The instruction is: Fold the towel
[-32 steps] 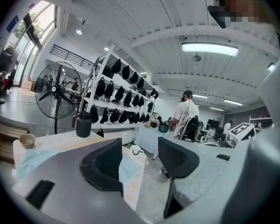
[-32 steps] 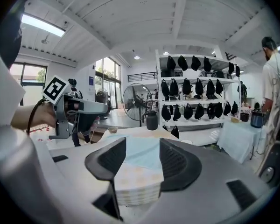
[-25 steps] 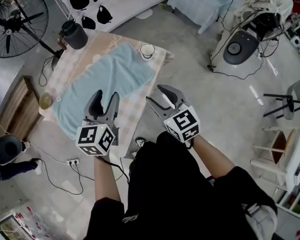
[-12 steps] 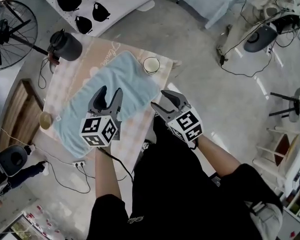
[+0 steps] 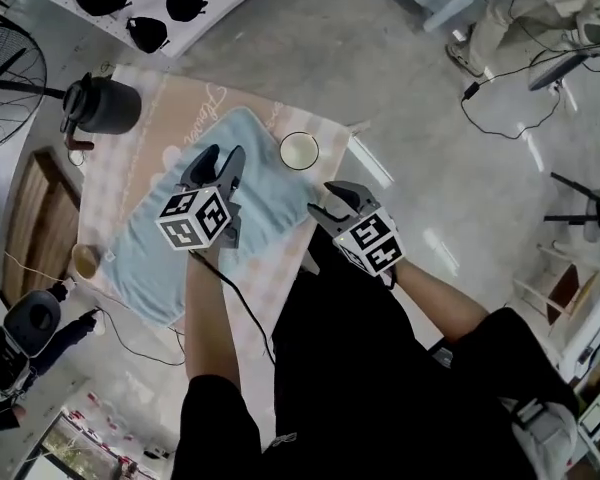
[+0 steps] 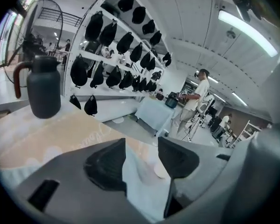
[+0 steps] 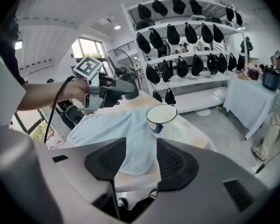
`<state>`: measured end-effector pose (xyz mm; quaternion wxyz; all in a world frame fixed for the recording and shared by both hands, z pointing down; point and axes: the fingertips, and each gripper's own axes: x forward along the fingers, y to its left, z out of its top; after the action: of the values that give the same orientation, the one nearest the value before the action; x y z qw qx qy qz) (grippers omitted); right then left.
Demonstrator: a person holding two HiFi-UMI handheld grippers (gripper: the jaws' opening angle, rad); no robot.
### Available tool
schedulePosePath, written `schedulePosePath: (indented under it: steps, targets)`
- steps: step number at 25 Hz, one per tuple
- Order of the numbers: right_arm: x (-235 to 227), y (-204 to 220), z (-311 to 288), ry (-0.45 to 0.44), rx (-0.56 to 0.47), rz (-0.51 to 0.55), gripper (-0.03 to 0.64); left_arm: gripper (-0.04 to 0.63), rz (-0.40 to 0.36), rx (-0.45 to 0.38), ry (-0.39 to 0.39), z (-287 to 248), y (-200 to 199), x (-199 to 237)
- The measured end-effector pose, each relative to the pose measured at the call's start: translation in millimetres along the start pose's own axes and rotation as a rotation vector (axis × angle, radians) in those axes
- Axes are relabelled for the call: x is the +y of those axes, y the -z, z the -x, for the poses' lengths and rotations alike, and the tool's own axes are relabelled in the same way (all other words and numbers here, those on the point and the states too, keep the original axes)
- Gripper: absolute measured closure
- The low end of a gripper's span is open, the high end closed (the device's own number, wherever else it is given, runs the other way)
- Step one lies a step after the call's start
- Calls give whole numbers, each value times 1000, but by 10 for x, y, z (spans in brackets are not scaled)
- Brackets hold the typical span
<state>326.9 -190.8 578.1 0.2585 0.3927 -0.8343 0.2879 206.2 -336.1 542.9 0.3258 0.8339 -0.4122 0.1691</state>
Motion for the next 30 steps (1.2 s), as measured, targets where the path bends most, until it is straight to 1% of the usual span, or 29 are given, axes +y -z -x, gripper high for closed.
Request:
schedulePosePath:
  steps: [3,4,5,8,10,14,18,20,22,23,25,26,27,30]
  targets:
    - [-80,104,-202,-13,33,-53,414,374,93,61,18,-392,147,160]
    - [-94,143,-258,-21,45,-72,414,374,111,90,20,-508,208,205]
    - [-109,179,-310,-28,59,-87,414,374,112,124,17,-615,267,242]
    - [-166,261,-438,-32,95,-104,414,373,67,214,0,-871,383,281]
    - [-203,327,-508,-24,121,-108,414,374,37,250,-16,-995,422,287]
    - [-227,450,-616,-8,196,-123,416,373,-14,302,-66,-1156,505,337]
    - [-206,512,-682,-12,237,-112,416,373,-74,345,-107,-1241,585,359]
    - [-195,541,-710,-12,261,-105,416,373,-89,364,-126,-1275,626,374]
    - [-212,580,-728,8,286,-98,418,374,-97,388,-149,-1295,686,391]
    - [-234,592,-735,26,291,-93,435,376,-103,396,-164,-1297,712,407]
    - [-293,601,-741,69,294,-81,483,404,-122,399,-196,-1286,737,447]
    - [-323,605,-738,87,295,-76,518,429,-134,399,-211,-1274,743,465]
    - [-347,611,-730,98,294,-72,544,469,-144,402,-221,-1260,749,480]
    - [-364,613,-716,101,283,-76,563,539,-152,404,-224,-1232,754,503]
